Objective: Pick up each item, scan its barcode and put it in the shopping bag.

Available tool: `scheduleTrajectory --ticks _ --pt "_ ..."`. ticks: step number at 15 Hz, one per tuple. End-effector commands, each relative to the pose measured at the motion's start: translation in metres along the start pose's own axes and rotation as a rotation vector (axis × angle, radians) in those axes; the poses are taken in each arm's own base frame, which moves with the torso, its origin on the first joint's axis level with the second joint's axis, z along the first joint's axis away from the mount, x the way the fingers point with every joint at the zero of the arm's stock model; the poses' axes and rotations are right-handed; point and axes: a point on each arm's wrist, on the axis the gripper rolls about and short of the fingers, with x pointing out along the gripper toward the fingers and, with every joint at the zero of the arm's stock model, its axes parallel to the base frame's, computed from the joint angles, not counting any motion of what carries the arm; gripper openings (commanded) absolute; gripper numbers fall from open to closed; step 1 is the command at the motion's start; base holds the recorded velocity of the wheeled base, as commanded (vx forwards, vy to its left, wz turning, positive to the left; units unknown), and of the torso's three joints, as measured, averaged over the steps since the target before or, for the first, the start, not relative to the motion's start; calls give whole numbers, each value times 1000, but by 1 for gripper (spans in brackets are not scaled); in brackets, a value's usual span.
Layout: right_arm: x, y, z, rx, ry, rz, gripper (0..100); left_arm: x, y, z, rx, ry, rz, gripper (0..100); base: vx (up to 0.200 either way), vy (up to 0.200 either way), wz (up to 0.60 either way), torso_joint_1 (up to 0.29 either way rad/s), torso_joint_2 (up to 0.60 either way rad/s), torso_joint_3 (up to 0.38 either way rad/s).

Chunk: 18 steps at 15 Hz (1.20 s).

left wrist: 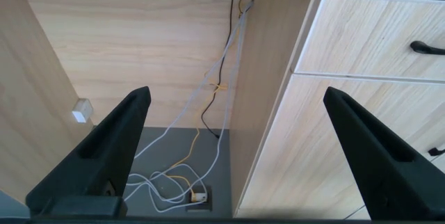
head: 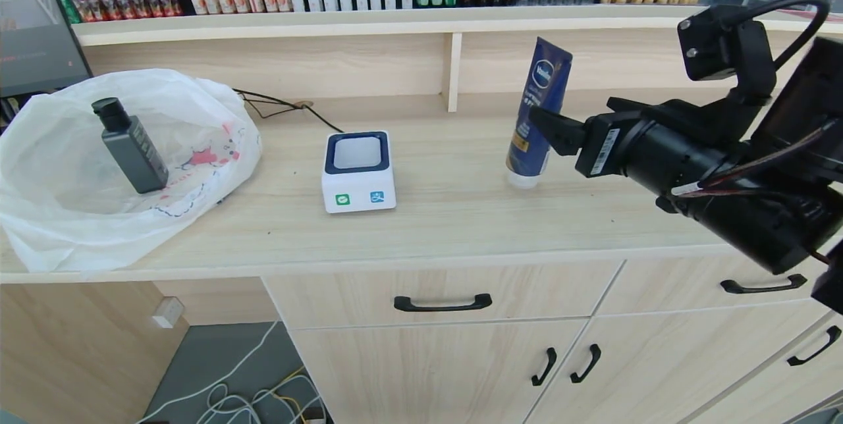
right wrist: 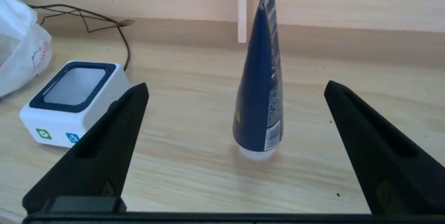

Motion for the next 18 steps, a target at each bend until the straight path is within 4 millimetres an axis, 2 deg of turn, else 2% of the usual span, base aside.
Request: scheduleTrajectory --ticks 1,10,18 --pt "12 -5 -8 -1 23 -23 100 0 0 0 -1 0 1 100 0 0 0 0 0 0" --pt "60 -22 -15 -7 22 -69 100 0 0 0 -1 0 0 100 0 0 0 0 0 0" --pt "104 -15 -26 -8 -3 -48 100 0 0 0 -1 0 0 100 0 0 0 0 0 0"
